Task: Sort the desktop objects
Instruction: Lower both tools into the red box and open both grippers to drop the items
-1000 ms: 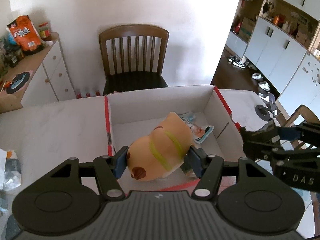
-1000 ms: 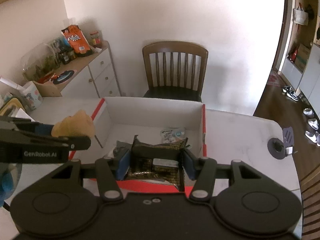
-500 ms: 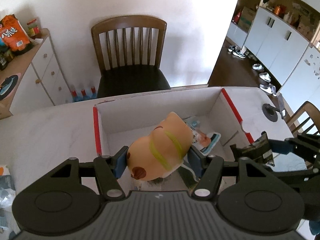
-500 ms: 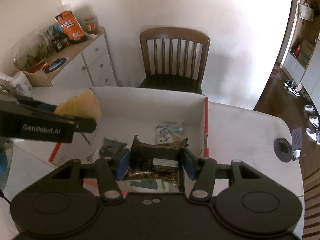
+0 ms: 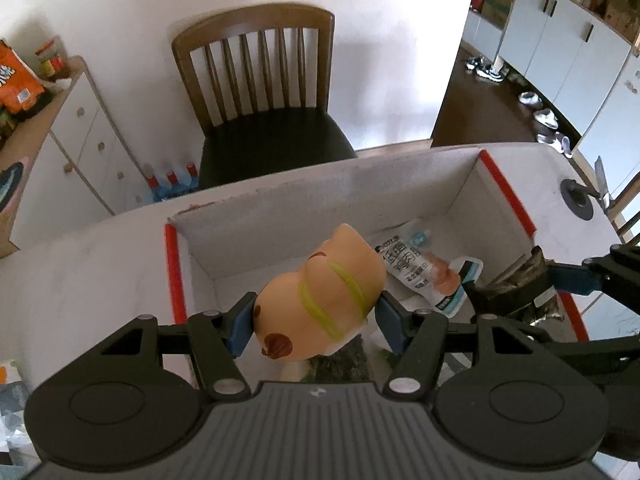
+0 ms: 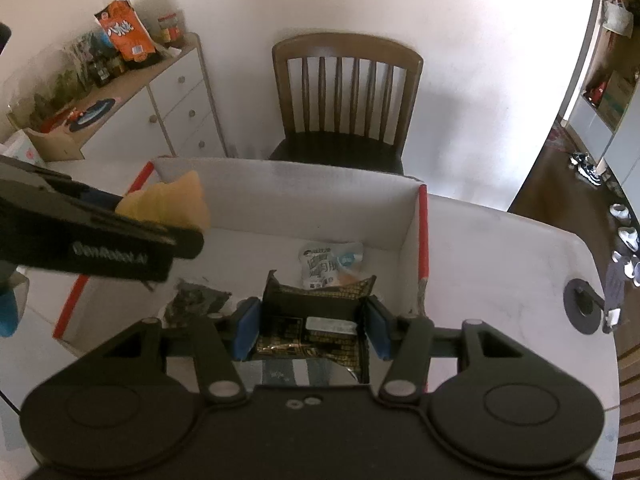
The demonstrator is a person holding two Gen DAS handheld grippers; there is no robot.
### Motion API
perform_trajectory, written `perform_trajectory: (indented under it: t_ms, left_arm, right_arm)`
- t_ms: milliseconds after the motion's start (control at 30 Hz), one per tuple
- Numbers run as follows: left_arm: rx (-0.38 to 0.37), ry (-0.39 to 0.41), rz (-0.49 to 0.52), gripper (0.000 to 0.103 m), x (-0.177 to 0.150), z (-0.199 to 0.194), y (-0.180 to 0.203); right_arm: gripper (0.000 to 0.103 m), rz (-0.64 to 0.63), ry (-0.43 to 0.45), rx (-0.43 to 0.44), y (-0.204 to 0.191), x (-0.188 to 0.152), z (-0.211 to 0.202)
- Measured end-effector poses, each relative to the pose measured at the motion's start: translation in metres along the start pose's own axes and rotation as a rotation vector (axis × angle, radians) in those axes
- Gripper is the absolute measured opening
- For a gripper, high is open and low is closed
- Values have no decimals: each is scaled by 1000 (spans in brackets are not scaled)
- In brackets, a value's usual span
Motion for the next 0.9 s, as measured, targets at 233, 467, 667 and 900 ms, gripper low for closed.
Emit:
perform_trajectory:
  t_ms: [233,467,667,900]
  left_arm:
    - [30,-25,30,63,2,25,4]
    - [49,-48,45,63,6,45,5]
    - [48,-67,61,63,8,58,9]
    - [44,-93,71,63,7,71,12]
  right_arm:
    - [55,-20,-17,-17,6,7,25]
    - [55,-78,-53,-34,11,9,49]
    - [55,-110,-65,-25,12,9,65]
    - [55,-132,-96,-29,13,11,79]
Point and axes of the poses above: each gripper's, at about its wrist camera, not at the fingertips, and z roughly the way its jaws point, y to its right, x to its top, the point moved 4 cm from there along z, roughly the way its jaws point, and after that the axes turned 11 degrees about x, right-handed, at the moved point
